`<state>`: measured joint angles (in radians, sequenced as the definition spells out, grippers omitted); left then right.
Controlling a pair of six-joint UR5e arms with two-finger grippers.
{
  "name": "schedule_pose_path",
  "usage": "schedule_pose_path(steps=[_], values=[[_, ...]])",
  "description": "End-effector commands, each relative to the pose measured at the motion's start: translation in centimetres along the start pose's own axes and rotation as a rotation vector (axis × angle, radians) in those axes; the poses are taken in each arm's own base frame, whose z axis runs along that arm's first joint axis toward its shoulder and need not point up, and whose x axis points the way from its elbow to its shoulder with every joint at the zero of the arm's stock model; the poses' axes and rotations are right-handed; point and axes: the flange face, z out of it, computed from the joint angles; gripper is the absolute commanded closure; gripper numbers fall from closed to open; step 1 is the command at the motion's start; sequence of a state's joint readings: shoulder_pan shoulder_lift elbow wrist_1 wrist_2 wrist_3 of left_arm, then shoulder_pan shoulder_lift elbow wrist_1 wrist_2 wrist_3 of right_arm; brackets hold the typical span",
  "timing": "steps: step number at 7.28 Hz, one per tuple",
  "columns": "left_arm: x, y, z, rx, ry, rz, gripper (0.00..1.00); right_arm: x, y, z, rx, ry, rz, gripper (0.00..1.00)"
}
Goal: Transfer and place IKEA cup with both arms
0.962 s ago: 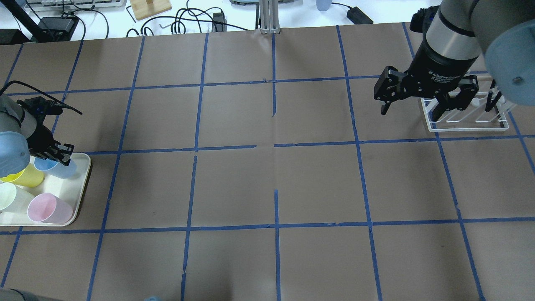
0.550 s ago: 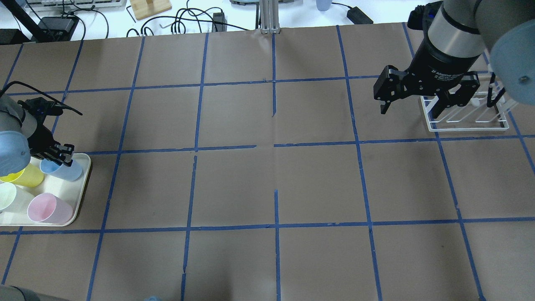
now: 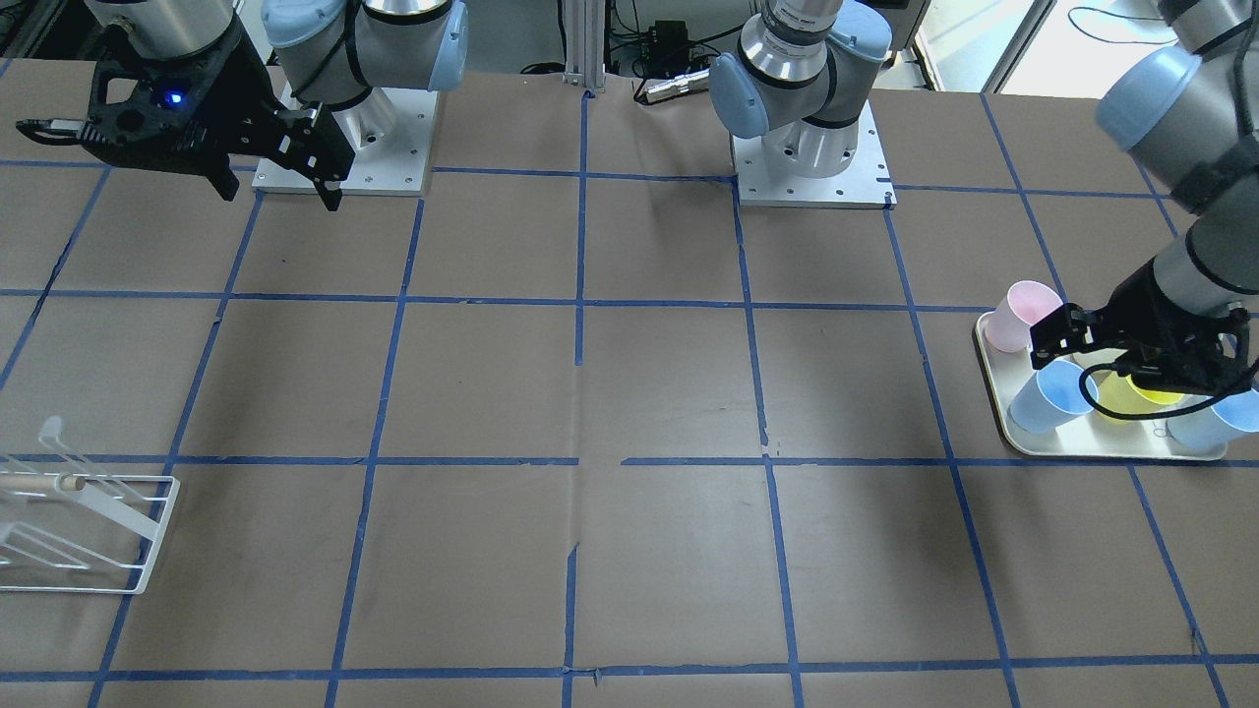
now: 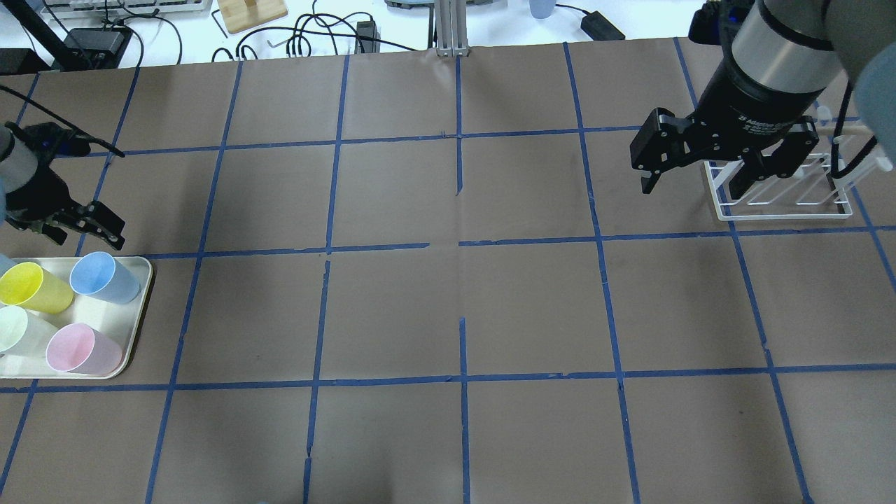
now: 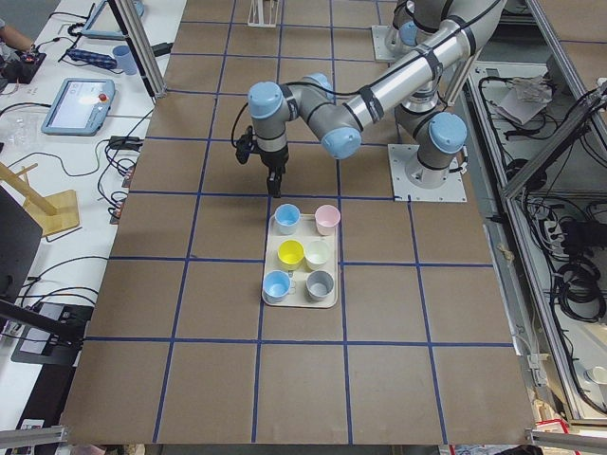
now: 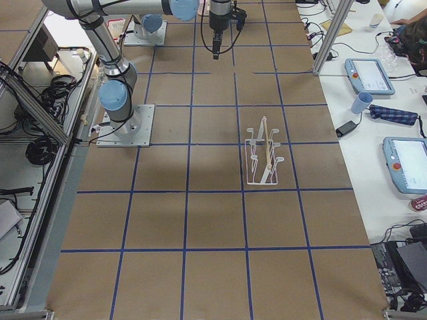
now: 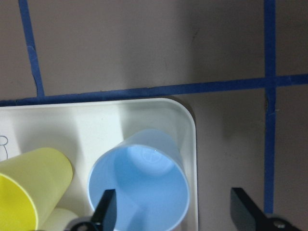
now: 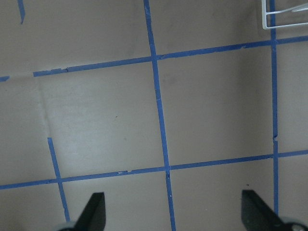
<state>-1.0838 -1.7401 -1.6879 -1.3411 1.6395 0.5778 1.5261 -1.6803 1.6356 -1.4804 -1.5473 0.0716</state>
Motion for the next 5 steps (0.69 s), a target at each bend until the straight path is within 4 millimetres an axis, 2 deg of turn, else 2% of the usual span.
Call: schedule_pose_path(steps=[1, 2, 3, 5], values=[[9.4, -2.7, -9.5, 0.007, 0.021, -0.090, 0.00, -0.1, 0.4, 0.0, -0.011, 0.000, 0.007, 0.00], [15.2, -3.7, -12.3, 0.051, 0.002, -0.139, 0.00, -0.1, 0.4, 0.0, -0.016, -0.003, 0.016, 0.00], [19.6, -4.3, -13.9, 0.080, -0.006, -0.137, 0.00, -0.1, 0.4, 0.0, -0.016, -0.001, 0.014, 0.00], [26.0, -3.1, -15.0, 0.115, -0.016, -0.142, 0.00, -0.1, 0.4, 0.0, -0.017, -0.003, 0.014, 0.00]])
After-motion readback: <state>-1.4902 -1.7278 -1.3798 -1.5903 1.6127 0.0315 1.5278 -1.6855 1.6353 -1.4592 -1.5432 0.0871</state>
